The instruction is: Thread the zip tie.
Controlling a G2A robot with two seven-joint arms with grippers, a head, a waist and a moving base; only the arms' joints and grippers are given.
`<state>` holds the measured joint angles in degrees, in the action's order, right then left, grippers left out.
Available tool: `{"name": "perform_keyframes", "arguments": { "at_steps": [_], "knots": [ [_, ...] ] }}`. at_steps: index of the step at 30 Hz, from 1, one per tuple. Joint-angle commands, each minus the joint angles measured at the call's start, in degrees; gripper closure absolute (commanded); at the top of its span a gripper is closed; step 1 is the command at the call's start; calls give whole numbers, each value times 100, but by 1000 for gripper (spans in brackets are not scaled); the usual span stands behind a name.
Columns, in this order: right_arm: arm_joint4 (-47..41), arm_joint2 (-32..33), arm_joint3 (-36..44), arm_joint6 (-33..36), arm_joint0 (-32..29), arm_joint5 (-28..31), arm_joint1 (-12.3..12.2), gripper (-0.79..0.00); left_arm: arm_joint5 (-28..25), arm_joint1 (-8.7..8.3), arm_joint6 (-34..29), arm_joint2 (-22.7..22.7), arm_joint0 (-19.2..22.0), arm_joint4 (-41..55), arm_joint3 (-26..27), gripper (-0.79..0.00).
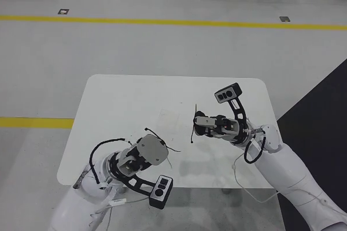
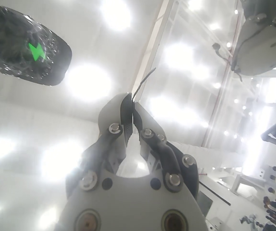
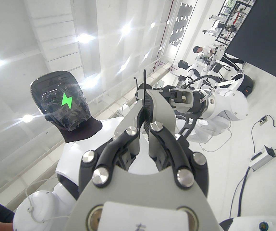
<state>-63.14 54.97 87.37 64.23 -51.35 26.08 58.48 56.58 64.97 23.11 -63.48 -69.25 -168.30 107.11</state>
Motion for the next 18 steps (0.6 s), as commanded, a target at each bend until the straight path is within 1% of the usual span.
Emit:
{"name": "perform_keyframes", "arguments": {
  "at_steps": [1,3,5,8,12,15,18],
  "knots": [
    [0,0,0,0,0,0,0,0,80,51,-244,-31,47,-325,-112,0],
    [0,0,0,0,0,0,0,0,126,108,-472,-66,87,-765,-163,0],
    [0,0,0,0,0,0,0,0,122,158,-526,-73,147,-771,-215,0],
    [0,0,0,0,0,0,0,0,100,219,-348,-139,262,-771,-330,0],
    [0,0,0,0,0,0,0,0,129,302,-175,-40,231,-771,-458,0],
    [0,0,0,0,0,0,0,0,142,344,52,83,189,-771,-461,0],
    [0,0,0,0,0,0,0,0,142,376,224,77,171,-771,-460,0]
  ]
}}
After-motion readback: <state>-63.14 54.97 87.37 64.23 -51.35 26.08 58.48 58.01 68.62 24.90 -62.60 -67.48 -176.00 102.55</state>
